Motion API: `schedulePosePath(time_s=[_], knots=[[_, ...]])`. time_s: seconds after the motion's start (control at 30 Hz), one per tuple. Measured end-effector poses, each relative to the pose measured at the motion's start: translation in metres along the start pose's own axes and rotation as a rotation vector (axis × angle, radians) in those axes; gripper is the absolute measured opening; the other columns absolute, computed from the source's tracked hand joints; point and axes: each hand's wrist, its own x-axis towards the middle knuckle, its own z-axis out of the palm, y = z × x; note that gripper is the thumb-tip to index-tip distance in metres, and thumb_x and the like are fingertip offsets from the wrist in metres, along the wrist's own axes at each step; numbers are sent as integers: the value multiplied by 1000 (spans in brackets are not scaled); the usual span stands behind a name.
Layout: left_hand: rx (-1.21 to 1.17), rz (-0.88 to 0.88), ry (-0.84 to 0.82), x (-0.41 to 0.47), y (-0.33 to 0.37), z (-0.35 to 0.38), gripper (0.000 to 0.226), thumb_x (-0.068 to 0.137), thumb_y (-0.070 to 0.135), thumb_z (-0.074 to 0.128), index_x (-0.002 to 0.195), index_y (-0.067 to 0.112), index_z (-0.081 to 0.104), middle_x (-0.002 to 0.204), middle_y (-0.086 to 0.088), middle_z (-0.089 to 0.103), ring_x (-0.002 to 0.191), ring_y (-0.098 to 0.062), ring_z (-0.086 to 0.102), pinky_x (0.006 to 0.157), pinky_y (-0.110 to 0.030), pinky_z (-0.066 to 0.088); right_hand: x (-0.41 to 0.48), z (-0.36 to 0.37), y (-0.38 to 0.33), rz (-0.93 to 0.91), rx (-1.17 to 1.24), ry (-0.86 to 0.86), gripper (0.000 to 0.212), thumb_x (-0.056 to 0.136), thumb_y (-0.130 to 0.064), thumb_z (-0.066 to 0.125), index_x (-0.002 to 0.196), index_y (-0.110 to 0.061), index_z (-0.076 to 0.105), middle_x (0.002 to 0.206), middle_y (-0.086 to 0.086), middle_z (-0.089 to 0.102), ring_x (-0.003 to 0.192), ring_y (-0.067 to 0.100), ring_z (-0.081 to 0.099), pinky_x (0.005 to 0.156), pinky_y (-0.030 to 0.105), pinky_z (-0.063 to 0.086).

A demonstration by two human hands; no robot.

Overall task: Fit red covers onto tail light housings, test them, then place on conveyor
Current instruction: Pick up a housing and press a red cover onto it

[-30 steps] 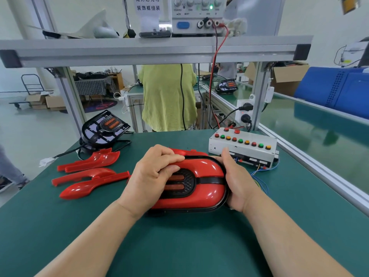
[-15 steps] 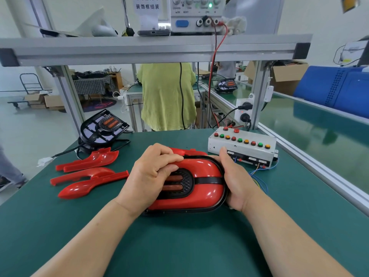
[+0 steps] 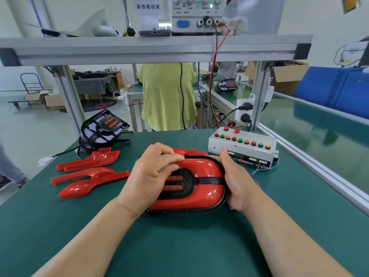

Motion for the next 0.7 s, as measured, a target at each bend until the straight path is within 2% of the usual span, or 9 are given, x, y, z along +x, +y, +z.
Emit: schedulePosePath(time_s=[0.23,0.37,0.53,0.63,0.7], knots=[[-17,-11,-29,0,-5,3,28,89,-5,66,110,12,74,101,4,59,100,-14,59,91,-17,43,0,0,1,-3,-21,-24,57,98,-64,33,97,-31,79,105,6,77,94,23,74,77,37,62],[-25,-15,-43,0,-9,4,29,89,-6,66,110,13,74,102,3,59,102,-14,58,93,-19,44,0,1,1,0,-38,-40,57,95,-66,33,101,-30,78,108,7,76,98,25,74,83,40,60],[-23,-2,-33,1,-13,6,29,88,-6,66,109,13,74,101,4,59,101,-13,58,93,-20,43,-3,4,1,-2,-39,-90,59,77,-68,52,107,-23,77,110,12,75,101,29,72,86,44,59],[-21,7,-25,2,-13,8,29,88,-6,66,109,13,74,101,7,58,101,-13,57,93,-18,42,-6,5,0,-5,-33,-121,61,78,-59,61,117,-13,71,115,19,72,104,37,70,90,53,56],[-23,15,-29,2,-13,8,30,88,-7,66,108,13,74,101,7,59,101,-14,57,93,-17,42,-8,5,-1,-28,-46,-109,61,74,-50,71,119,-9,68,115,23,70,97,38,70,90,55,56]])
